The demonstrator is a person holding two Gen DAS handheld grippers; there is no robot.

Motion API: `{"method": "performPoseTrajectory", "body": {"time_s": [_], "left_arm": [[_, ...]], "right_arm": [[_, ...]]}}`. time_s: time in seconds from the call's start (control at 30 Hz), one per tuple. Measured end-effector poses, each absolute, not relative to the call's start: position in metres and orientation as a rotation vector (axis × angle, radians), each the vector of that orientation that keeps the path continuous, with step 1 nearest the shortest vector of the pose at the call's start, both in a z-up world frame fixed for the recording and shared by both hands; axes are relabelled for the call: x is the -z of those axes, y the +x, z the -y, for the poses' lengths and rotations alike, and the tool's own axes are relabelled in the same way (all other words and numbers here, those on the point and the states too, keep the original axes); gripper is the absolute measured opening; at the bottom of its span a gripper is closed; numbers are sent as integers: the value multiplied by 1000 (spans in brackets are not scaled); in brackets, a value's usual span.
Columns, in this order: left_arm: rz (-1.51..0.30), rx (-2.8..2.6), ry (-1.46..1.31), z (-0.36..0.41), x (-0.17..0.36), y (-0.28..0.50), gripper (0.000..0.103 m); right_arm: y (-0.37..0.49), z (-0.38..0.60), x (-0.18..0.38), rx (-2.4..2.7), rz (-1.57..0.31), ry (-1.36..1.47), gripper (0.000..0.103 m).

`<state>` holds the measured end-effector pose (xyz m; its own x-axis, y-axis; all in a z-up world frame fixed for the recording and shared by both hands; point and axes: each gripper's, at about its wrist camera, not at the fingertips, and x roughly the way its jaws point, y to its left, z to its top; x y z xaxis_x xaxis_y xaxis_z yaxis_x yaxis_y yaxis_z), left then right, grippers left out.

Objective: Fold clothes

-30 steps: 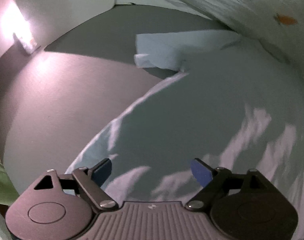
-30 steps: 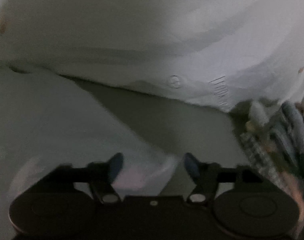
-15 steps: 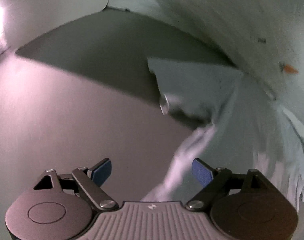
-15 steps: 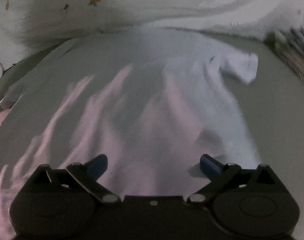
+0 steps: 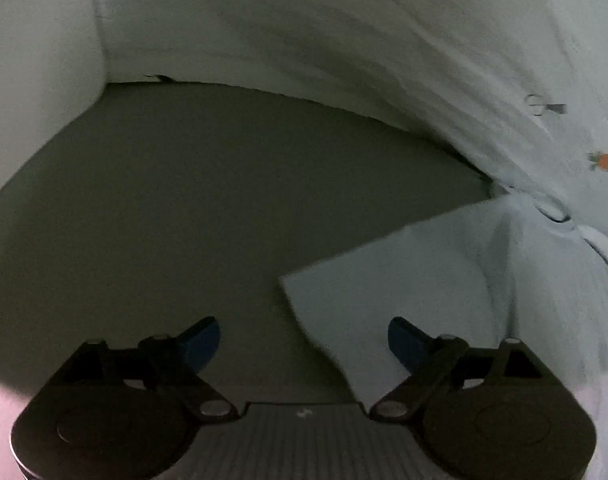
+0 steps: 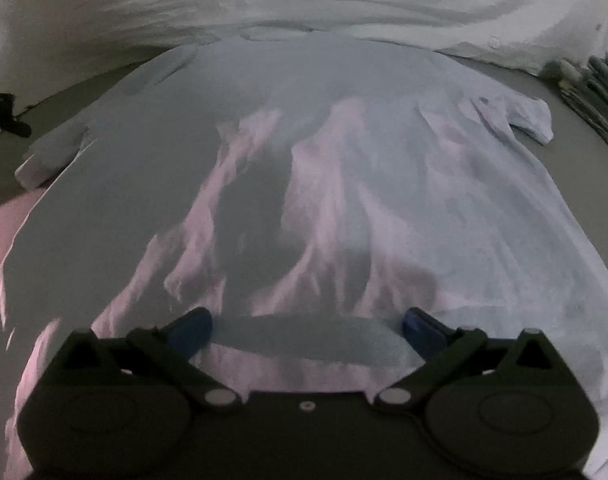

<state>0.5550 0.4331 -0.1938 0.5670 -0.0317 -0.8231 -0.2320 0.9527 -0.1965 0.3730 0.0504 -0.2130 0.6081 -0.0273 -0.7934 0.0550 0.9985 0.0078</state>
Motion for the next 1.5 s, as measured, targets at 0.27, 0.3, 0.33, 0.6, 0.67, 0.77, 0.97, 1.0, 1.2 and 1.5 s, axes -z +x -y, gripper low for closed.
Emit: {"method": "performPoseTrajectory", "body": {"time_s": [0.27,0.3,0.33,0.6,0.67,0.77,0.97,1.0,1.2,1.5], "left_arm": [[-884,-79,24,-380,207,587,15],[-885,-116,52,-376,203,587,6],[-886,-152,80,-372,199,587,4],[-859,-268,40,-413,173,595,5],[-875,-258,127,-407,189,607,7],[-909,-256,184,-405,201,617,14],[-893,-281,-38,-428,174,576,45],[-897,-282,-57,-432,170,562,45],[-951,-259,-164,-429,166,482,58],[-1032,-194,-370,-419,156,409,74]], "right_arm": [[378,-57,214,117,-918,65,103],[380,-58,213,127,-928,71,103],[383,-59,212,137,-941,75,103],[398,-61,210,135,-981,77,103],[398,-61,211,140,-981,79,103],[399,-60,209,141,-997,79,103],[381,-69,203,128,-1012,41,103],[374,-71,203,122,-1005,37,103],[346,-79,198,65,-985,45,103],[285,-93,176,-29,-905,-59,83]]}}
